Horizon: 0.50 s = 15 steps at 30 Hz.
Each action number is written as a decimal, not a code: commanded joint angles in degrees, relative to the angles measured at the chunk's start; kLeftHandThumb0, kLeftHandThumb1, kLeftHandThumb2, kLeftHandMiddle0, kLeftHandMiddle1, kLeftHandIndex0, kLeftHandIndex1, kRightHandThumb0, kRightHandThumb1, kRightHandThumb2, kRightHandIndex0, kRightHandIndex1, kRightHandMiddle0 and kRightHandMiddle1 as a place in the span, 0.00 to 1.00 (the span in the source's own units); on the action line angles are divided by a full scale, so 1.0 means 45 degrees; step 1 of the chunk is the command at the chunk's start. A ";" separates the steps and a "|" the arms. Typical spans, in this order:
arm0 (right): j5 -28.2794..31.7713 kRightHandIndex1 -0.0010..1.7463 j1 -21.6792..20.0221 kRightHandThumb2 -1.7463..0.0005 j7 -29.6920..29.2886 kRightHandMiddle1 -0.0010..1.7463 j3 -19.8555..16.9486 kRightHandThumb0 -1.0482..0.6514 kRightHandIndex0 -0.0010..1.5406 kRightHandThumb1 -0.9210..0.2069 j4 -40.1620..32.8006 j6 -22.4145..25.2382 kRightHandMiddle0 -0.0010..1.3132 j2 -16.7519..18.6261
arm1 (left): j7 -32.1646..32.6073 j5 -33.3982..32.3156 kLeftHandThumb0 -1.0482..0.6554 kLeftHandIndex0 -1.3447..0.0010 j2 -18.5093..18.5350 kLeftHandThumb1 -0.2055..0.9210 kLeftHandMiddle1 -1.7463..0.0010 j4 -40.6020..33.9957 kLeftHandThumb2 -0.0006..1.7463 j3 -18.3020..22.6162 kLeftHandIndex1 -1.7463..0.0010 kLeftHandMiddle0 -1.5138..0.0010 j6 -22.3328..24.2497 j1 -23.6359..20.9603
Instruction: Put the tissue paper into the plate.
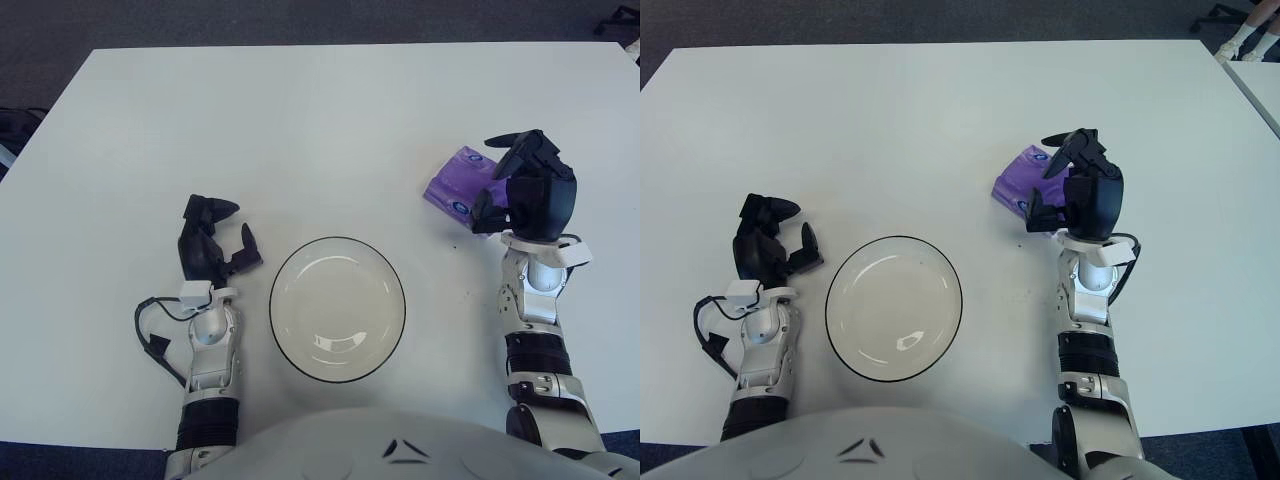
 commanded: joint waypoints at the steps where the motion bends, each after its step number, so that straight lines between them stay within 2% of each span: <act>1: 0.0215 0.94 0.0080 0.00 0.0051 1.00 -0.0209 0.62 0.58 0.91 -0.0095 -0.0109 0.59 0.0070 | 0.0026 0.0003 0.61 0.63 -0.0101 0.36 0.04 0.0589 0.83 0.0001 0.00 0.54 0.0526 0.0812; 15: 0.0339 0.94 0.0089 0.00 0.0234 1.00 -0.0347 0.62 0.58 0.91 -0.0140 -0.0055 0.59 0.0060 | 0.0091 0.0243 0.61 0.64 -0.0122 0.37 0.00 0.0580 0.84 -0.0107 0.00 0.56 0.0516 0.0905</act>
